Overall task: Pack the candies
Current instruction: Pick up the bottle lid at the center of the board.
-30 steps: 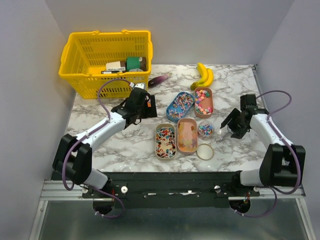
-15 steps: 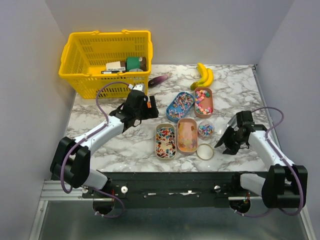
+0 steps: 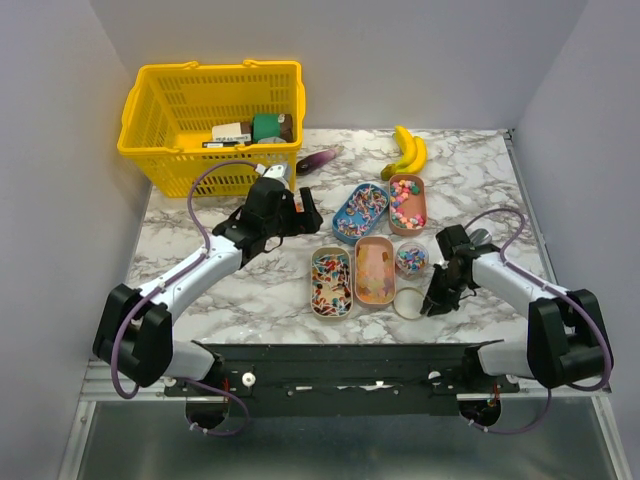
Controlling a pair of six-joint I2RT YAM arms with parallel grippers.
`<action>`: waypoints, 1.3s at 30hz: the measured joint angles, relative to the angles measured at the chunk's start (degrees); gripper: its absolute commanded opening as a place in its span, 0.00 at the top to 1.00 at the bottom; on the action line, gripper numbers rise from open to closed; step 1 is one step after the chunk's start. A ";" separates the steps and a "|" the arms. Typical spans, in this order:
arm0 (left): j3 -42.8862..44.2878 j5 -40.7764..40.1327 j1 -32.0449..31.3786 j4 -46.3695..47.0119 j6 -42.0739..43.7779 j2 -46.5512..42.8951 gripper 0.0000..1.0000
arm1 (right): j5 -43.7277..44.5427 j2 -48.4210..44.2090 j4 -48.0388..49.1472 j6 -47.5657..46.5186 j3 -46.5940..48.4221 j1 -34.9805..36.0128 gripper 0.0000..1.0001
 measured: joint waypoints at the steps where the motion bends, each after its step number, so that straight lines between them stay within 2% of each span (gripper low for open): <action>1: -0.15 0.33 0.00 0.22 0.07 -0.13 0.02 | 0.72 0.46 0.17 0.17 0.00 0.26 0.78; 5: -1.31 2.14 0.00 1.07 0.33 -0.50 0.02 | 1.70 0.81 0.57 1.05 0.04 0.83 0.99; 12: -2.82 8.63 0.00 3.32 1.44 -0.55 0.02 | 3.26 -1.29 0.22 0.94 0.07 1.18 0.99; 17: -3.26 17.57 -0.76 7.67 1.73 -0.50 0.05 | 2.36 -12.83 -4.24 -1.40 2.78 1.18 0.99; 23: -1.44 28.09 -5.73 13.11 1.73 2.19 0.07 | -3.19 -22.73 -4.98 -5.40 9.90 1.18 0.99; 30: -0.79 36.57 -9.68 22.14 -1.46 4.66 0.07 | -6.91 -22.80 -4.55 -7.85 13.09 1.18 0.99; 39: 8.22 39.41 -13.42 21.75 -0.48 12.20 0.13 | -9.99 -20.57 -2.38 -9.70 17.29 1.18 0.99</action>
